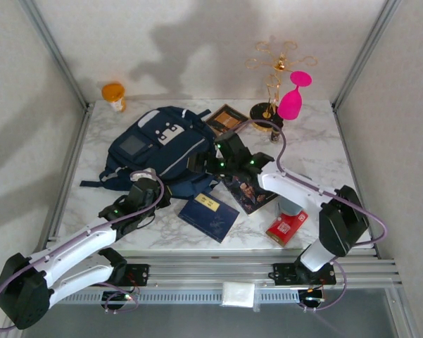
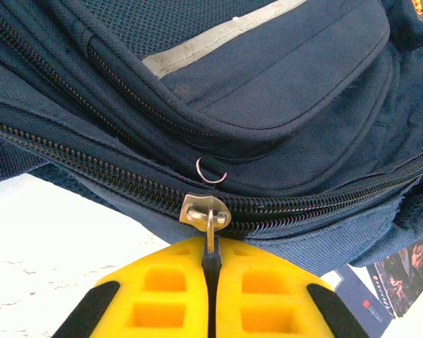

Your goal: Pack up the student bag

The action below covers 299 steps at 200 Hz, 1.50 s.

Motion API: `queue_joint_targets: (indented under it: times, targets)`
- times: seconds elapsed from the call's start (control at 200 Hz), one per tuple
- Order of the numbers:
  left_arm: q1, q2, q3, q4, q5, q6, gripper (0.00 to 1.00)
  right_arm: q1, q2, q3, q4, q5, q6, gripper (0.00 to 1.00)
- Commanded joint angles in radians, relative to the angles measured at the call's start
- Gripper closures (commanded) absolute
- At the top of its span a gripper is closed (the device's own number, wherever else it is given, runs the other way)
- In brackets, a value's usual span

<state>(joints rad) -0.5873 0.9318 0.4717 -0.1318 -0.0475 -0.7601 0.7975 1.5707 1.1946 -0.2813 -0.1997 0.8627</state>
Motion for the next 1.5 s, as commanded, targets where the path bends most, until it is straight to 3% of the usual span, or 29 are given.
queue_joint_targets:
  times: [0.0,0.185,0.345,0.436,0.551,0.746,0.906,1.061,1.252,1.492]
  targets:
    - [0.006,-0.011,-0.005,0.073,0.014,0.01,1.0,0.045,-0.019,-0.084,0.091,-0.068,0.17,0.01]
    - [0.006,-0.017,-0.008,0.092,0.04,0.007,1.0,0.074,0.05,-0.14,0.272,-0.002,0.39,0.01]
    - [0.003,-0.022,-0.008,0.099,0.082,0.014,1.0,0.081,0.193,0.012,0.212,0.107,0.377,0.01]
    - [0.0,-0.021,0.002,0.086,0.094,0.027,1.0,0.079,0.268,0.062,0.224,0.095,0.346,0.02]
    - [0.0,-0.025,0.013,0.074,0.092,0.037,1.0,0.077,0.31,0.108,0.216,0.123,0.263,0.3]
    - [0.001,-0.044,0.029,0.009,0.012,0.032,1.0,0.052,0.258,0.107,0.185,0.13,0.142,0.67]
    - [0.012,-0.069,0.042,-0.096,-0.107,0.004,1.0,-0.025,0.178,0.059,0.198,0.073,0.075,0.86]
    - [0.043,-0.093,0.025,-0.159,-0.167,-0.02,1.0,-0.098,0.138,0.072,0.159,-0.007,0.02,0.91]
    - [0.156,-0.081,-0.01,-0.168,-0.118,-0.023,1.0,-0.169,0.097,0.047,0.135,-0.01,0.011,0.91]
    - [0.268,-0.024,-0.051,-0.047,-0.022,0.002,1.0,-0.114,0.082,-0.032,0.198,0.007,0.076,0.91]
